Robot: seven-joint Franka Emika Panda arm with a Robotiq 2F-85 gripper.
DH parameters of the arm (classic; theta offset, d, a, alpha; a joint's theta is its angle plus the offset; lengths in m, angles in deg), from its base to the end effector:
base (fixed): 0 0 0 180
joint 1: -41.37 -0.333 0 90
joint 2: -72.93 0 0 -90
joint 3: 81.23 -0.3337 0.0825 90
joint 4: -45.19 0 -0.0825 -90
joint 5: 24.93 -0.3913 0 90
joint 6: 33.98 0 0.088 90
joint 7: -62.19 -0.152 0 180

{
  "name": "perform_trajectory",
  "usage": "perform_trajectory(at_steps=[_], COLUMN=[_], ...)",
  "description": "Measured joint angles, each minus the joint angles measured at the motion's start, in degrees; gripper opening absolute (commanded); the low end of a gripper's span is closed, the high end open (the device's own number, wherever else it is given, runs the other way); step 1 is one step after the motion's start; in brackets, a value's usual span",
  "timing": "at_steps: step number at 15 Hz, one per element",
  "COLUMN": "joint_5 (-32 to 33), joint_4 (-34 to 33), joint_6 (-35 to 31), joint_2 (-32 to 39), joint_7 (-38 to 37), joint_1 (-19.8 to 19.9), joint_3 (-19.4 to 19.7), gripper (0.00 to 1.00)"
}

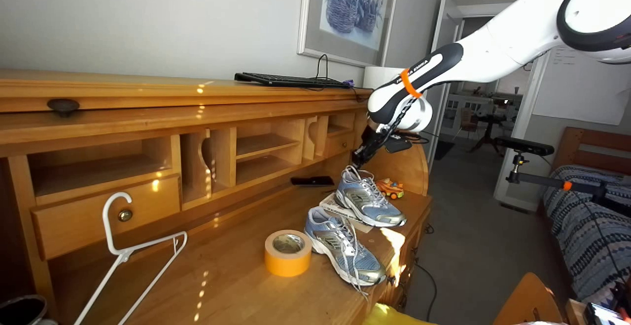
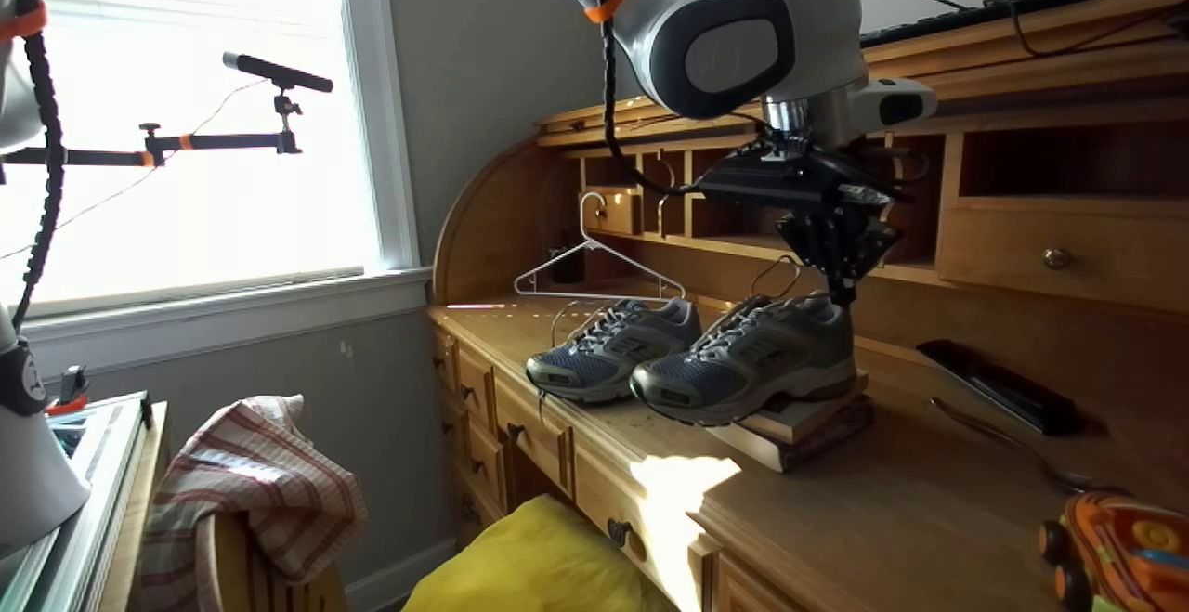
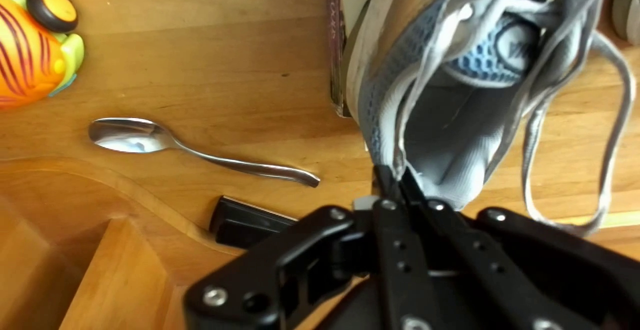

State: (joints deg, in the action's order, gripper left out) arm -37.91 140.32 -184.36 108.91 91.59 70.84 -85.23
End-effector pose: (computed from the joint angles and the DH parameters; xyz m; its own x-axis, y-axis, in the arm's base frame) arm 0.6699 -0.3264 0.2459 0.9206 -0.1266 0.3694 -0.1235 -0.9918 -0.0320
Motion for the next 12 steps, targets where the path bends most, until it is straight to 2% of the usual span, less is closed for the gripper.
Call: perform_trajectory(at_steps=[5, 12], joint_5=[-0.02, -1.23], joint_4=[0.17, 2.58], joint_6=[0.00, 0.00], joint_2=[-1.45, -4.32], joint_7=[0.73, 6.33], joint_1=[0.06, 0.56], joint_3=[-0.30, -1.63], gripper=[0.01, 0.01])
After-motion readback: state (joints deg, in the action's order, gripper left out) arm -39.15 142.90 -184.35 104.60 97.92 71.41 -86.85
